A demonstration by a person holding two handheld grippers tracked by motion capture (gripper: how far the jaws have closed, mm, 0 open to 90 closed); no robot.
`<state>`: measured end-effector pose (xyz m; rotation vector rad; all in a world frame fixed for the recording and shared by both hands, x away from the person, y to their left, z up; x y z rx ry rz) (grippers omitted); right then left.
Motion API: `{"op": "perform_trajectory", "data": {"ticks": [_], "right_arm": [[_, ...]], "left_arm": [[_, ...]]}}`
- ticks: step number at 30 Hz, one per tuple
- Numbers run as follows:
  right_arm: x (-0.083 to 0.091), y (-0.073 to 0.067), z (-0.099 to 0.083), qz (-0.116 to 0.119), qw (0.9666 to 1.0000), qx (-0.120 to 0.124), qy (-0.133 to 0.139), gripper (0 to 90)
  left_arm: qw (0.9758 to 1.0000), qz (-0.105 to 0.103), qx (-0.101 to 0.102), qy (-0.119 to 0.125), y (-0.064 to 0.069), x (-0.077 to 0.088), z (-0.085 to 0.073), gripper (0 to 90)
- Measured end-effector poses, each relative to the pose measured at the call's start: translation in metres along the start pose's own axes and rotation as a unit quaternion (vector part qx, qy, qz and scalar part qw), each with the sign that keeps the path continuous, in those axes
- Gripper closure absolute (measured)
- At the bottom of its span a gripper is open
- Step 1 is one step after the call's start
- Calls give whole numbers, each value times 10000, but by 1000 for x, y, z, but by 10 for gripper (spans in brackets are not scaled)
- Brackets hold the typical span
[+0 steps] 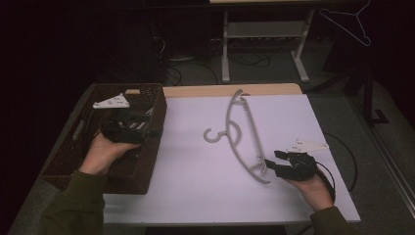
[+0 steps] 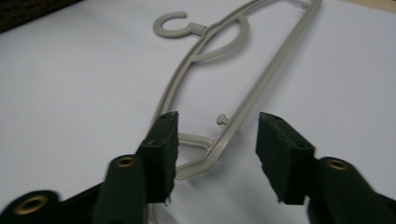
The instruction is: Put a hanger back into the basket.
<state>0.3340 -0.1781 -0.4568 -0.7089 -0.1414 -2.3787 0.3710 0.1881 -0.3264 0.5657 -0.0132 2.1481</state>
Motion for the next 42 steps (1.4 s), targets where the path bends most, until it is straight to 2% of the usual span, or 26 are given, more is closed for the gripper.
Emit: {"op": "perform_trajectory", "data": {"ticks": [5,8,12,15,20,22,25,28,31,34,38,40,42], "right_arm": [[-7,1,-9,14,9990,-1,-456,785],[-8,1,-17,107,9974,118,-699,893],[-10,-5,-28,297,9944,88,-1008,894],[-9,-11,-35,420,9920,180,-1180,894],[-12,-23,-40,686,9888,256,-1303,894],[-13,-29,-39,807,9882,319,-1265,894],[-17,-42,-39,1028,9854,374,-1303,895],[-24,-58,-43,1250,9807,493,-1420,895],[-30,-76,-41,1502,9768,681,-1368,895],[-37,-98,-35,1745,9733,769,-1276,895],[-48,-130,-29,2055,9667,967,-1180,895],[-54,-145,-27,2201,9635,990,-1157,895],[-61,-157,-24,2326,9590,1170,-1122,895]], "left_arm": [[9999,-133,-55,57,25,-27,-3,157],[9997,-228,-18,52,36,-43,-11,157],[9996,-282,2,-39,45,-62,-30,157],[9995,-275,40,-124,46,-71,-45,157],[9995,-149,100,-274,39,-81,-64,157],[9994,-124,99,-303,36,-82,-69,157],[9994,-45,116,-335,32,-84,-75,157],[9992,-24,124,-368,30,-87,-80,157],[9990,-24,147,-431,29,-88,-84,157],[9988,-19,172,-465,29,-90,-87,157],[9984,67,119,-543,25,-92,-90,157],[9982,97,174,-563,23,-92,-92,157],[9980,121,176,-593,22,-93,-93,157]]}}
Point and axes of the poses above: each handheld gripper's, and its own axes: x roughly backward along the jaws, z roughly out of its top, y roughly to its right, the point moved 8 cm from there along -x, roughly forward along the jaws, and after that the axes turned 6 degrees about y, right-handed, at the moved point
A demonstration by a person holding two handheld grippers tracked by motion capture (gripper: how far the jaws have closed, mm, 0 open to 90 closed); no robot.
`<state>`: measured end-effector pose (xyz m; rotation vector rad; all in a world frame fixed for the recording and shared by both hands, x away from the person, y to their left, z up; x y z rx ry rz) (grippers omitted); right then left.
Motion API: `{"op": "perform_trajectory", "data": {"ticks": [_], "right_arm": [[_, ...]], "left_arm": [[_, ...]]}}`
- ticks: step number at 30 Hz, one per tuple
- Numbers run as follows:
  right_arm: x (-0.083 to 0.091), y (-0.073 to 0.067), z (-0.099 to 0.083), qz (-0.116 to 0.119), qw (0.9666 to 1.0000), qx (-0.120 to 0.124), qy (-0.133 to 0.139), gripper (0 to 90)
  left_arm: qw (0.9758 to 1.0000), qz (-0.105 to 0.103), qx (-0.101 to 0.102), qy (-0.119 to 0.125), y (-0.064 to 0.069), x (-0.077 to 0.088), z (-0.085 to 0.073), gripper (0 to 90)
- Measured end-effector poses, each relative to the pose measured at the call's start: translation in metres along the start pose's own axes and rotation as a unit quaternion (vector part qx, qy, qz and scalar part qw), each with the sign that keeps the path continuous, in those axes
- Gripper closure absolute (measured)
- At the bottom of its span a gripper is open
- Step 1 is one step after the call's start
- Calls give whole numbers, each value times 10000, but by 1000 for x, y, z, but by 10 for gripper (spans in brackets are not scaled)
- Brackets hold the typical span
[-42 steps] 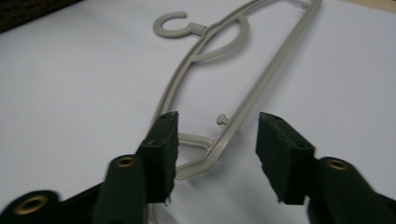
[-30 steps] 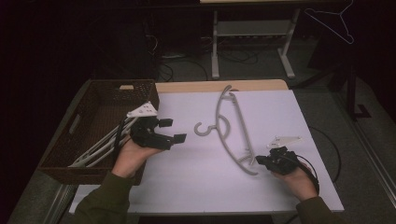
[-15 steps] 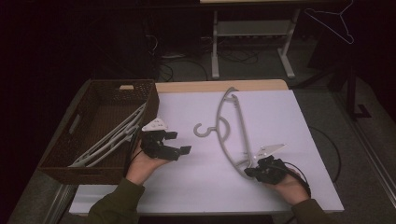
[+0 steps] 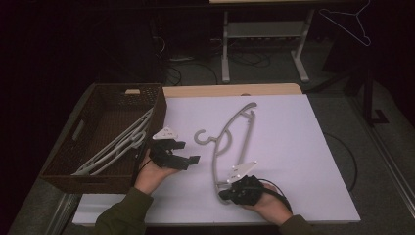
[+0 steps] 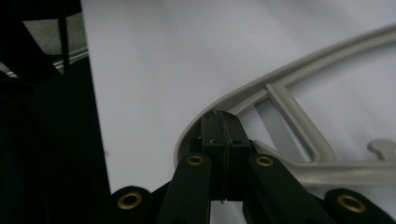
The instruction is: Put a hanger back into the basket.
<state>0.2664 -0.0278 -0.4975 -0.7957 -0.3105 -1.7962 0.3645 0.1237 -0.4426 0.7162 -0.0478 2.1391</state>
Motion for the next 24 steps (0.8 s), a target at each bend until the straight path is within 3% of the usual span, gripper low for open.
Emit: {"op": "perform_trajectory", "data": {"ticks": [4,6,8,10,12,14,17,24], "right_arm": [[-19,-13,12,239,9996,109,53,895],[-26,-15,16,263,9992,291,70,895],[-28,-19,19,288,9993,239,52,895],[-27,-19,18,296,9992,261,44,893],[-22,-15,18,272,9989,355,102,876],[-12,-13,19,197,9993,234,211,856],[8,1,21,0,9990,-9,445,859],[49,62,33,-834,9933,-284,746,892]], "left_arm": [[10000,39,3,-33,-2,-3,-2,160],[9999,53,-32,-96,-4,-5,-4,164],[9999,50,-50,-149,-4,-9,-6,169],[9998,72,70,-149,-2,-14,-7,193],[9997,109,61,-207,-2,-19,-8,214],[9994,118,13,-326,-1,-23,-10,243],[9991,87,-47,-410,2,-27,-13,337],[9977,-242,-160,-608,20,-28,-19,765]]}}
Point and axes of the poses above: each handheld gripper's, and its own axes: x roughly backward along the jaws, z roughly out of its top, y roughly to its right, the point moved 8 cm from there along -x, roughly forward along the jaws, and after that the axes turned 6 degrees about y, right-handed, at the moved point
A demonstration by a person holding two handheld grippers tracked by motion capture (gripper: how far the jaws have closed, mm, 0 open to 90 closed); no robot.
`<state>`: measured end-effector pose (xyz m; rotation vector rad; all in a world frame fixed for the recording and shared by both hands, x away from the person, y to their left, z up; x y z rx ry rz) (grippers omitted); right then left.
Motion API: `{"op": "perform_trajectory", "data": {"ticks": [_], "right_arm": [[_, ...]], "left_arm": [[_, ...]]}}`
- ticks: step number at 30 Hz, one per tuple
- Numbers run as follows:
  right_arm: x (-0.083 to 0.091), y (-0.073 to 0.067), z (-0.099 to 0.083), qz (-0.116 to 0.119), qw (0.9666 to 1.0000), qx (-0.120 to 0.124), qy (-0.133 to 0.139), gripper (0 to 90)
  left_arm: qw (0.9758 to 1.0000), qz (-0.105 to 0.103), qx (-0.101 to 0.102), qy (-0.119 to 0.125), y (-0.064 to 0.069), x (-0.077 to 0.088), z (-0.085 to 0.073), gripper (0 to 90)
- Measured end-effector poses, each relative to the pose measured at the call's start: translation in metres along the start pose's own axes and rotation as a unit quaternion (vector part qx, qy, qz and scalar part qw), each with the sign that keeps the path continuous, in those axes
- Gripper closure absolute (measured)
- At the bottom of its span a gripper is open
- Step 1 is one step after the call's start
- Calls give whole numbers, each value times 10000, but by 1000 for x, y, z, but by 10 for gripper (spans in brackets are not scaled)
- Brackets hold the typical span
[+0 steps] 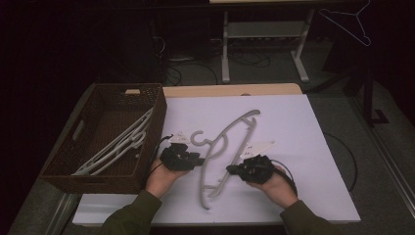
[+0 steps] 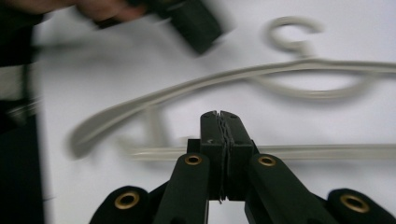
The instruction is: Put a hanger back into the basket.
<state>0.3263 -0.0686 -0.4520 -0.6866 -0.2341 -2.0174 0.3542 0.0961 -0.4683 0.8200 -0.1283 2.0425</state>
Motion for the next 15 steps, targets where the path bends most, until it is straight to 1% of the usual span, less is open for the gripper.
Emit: {"op": "perform_trajectory", "data": {"ticks": [1,2,3,4,5,7,8,9,10,11,13,14,15], "right_arm": [[2,11,3,-163,9999,-20,16,893],[3,24,6,-270,9996,-60,20,893],[3,37,9,-432,9990,-102,21,894],[3,49,12,-571,9981,-227,-5,894],[2,63,14,-697,9972,-255,-19,894],[-1,91,18,-991,9941,-449,-51,894],[-4,104,19,-1105,9920,-604,-90,895],[-6,118,21,-1229,9904,-630,-91,895],[-9,130,22,-1319,9880,-786,-153,895],[-13,142,24,-1393,9861,-889,-145,895],[-20,163,26,-1587,9818,-1019,-233,895],[-24,174,26,-1701,9799,-1000,-298,895],[-27,184,25,-1767,9783,-1016,-378,895]], "left_arm": [[10000,-68,-62,-29,4,-1,-1,825],[9999,-129,-99,-52,8,-2,-1,880],[9997,-175,-127,-57,12,-3,-1,898],[9995,-218,-191,-106,16,-4,-1,899],[9993,-242,-258,-135,19,-5,-2,899],[9988,-317,-312,-227,27,-6,-5,899],[9988,-365,-259,-217,32,-8,-6,899],[9985,-399,-265,-254,36,-9,-8,899],[9983,-403,-276,-310,38,-9,-10,899],[9980,-419,-315,-357,40,-10,-11,899],[9975,-440,-315,-456,42,-11,-15,900],[9972,-423,-338,-514,42,-12,-17,900],[9970,-407,-344,-562,41,-12,-19,900]]}}
Point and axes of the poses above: each handheld gripper's, and its own axes: x roughly backward along the jaws, z roughly out of its top, y roughly to its right, the point moved 8 cm from there along -x, roughly forward along the jaws, and after that the axes turned 6 degrees about y, right-handed, at the moved point
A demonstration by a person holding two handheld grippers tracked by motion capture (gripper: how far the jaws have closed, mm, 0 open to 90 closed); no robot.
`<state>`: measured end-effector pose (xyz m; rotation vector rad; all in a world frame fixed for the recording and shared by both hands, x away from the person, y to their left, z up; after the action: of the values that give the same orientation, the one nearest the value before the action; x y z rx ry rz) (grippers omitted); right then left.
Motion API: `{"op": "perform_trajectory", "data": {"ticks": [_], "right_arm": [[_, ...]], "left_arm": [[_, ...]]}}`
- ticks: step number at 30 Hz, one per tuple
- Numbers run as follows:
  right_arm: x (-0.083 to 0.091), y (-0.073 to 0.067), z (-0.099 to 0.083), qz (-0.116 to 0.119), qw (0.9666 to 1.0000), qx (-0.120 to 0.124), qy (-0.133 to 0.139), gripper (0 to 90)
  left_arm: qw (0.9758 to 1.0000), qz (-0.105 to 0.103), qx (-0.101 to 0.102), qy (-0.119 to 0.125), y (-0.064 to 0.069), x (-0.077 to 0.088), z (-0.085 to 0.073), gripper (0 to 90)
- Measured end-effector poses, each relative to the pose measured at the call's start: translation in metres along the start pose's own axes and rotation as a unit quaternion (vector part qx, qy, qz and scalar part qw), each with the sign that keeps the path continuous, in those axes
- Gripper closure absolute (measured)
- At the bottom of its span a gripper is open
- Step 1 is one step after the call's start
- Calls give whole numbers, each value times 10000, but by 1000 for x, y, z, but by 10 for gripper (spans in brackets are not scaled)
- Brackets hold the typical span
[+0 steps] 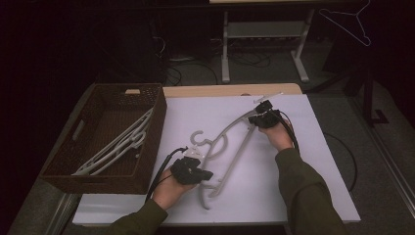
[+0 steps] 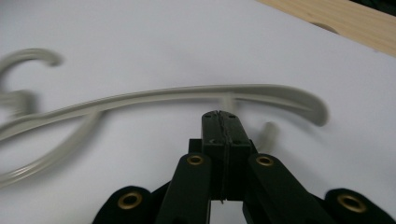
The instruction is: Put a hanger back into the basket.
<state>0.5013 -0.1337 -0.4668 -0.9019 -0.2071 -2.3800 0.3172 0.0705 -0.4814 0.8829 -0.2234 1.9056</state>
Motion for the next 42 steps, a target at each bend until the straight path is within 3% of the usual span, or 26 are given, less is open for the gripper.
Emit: {"op": "perform_trajectory", "data": {"ticks": [3,6,10,13,16,19,23,27,28,30,42], "right_arm": [[-16,16,2,-227,9996,-79,-119,895],[-30,24,0,-307,9991,-49,-295,896],[-41,25,0,-343,9984,122,-426,896],[-44,24,0,-376,9979,239,-467,897],[-42,23,-2,-357,9975,302,-530,897],[-37,21,-6,-403,9962,410,-655,897],[-28,20,-13,-367,9949,537,-775,898],[-16,16,-22,-343,9922,656,-1001,898],[-12,15,-26,-333,9917,685,-1038,898],[-5,14,-32,-310,9916,735,-1021,898],[45,1,-72,-113,9938,665,-878,898]], "left_arm": [[10000,-2,28,-67,-2,-3,-3,900],[9999,47,36,-158,-3,-7,-6,900],[9995,80,-7,-321,-7,-10,-11,900],[9995,62,62,-307,-7,-12,-11,900],[9990,108,-41,-431,-9,-11,-13,900],[9989,120,-52,-457,-12,-10,-13,900],[9987,275,39,-432,-21,-6,-14,900],[9975,453,-8,-545,-34,0,-14,900],[9978,470,102,-448,-36,-1,-13,900],[9976,524,189,-401,-39,-2,-12,900],[9964,745,148,-370,-46,-5,-6,900]]}}
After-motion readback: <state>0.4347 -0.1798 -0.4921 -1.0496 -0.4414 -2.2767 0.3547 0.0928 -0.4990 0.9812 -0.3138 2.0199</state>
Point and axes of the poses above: each handheld gripper's, and its own axes: x roughly backward along the jaws, z roughly out of its top, y roughly to its right, the point moved 8 cm from there along -x, roughly forward along the jaws, and after that the axes turned 6 degrees about y, right-handed, at the moved point
